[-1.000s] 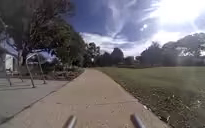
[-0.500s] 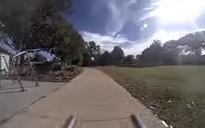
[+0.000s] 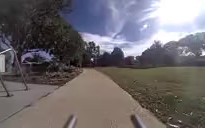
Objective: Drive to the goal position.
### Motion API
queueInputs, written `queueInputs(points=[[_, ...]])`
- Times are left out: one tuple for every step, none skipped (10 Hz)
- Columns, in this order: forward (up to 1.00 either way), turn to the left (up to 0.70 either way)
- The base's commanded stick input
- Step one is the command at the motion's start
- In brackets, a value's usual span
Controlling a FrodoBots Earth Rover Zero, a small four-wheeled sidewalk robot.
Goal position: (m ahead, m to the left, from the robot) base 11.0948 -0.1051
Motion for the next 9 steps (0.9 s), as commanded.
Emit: queueInputs(points=[[1.0, 0.0], [1.0, 0.0], [1.0, 0.0], [1.0, 0.0], [1.0, 0.0], [1.0, 0.0], [1.0, 0.0], [1.0, 0.0], [1.0, 0.0]])
